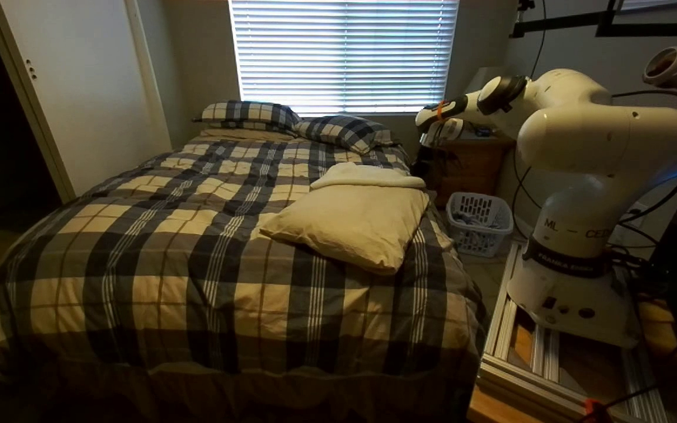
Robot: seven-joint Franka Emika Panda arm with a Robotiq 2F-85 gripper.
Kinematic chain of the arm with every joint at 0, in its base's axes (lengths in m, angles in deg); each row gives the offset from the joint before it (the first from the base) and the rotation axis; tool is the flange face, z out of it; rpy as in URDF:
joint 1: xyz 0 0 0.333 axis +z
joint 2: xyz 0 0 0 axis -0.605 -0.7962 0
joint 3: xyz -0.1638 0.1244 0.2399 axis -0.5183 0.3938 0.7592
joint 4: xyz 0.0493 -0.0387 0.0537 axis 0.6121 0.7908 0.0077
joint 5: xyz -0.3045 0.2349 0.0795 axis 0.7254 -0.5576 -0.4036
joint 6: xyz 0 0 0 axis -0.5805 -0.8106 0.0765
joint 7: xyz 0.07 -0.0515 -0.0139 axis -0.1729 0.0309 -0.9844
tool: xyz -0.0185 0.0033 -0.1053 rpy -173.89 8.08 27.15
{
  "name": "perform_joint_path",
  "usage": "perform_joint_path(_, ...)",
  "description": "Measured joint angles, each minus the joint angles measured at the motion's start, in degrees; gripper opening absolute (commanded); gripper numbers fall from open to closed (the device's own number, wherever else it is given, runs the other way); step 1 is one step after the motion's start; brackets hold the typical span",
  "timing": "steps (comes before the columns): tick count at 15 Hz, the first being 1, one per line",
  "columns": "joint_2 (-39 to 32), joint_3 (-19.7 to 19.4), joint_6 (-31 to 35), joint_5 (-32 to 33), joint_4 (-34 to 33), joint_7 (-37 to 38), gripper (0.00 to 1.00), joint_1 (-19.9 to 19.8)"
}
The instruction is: Fold the towel
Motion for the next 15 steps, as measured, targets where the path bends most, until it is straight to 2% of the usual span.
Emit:
perform_joint_path(1, 0.3, -0.3, 0.1, 0.2, 0.0, 0.0, 0.43, 0.3)
perform_joint_path(2, 0.6, -0.5, 0.2, 0.3, 0.0, 0.0, 0.28, 0.5)
perform_joint_path(4, 0.9, -0.9, 0.7, 0.7, 0.0, 0.0, 0.09, 0.9)
perform_joint_path(6, 1.1, -1.2, 1.1, 0.8, 0.0, 0.0, 0.00, 1.4)
perform_joint_path(13, 2.6, -3.6, 1.3, 2.2, 0.1, 0.5, 0.01, 3.5)
perform_joint_path(14, 3.0, -4.1, 1.3, 2.8, 0.2, 0.9, 0.30, 3.9)
perform_joint_path(15, 3.4, -4.6, 1.3, 3.4, 0.4, 1.3, 0.32, 4.3)
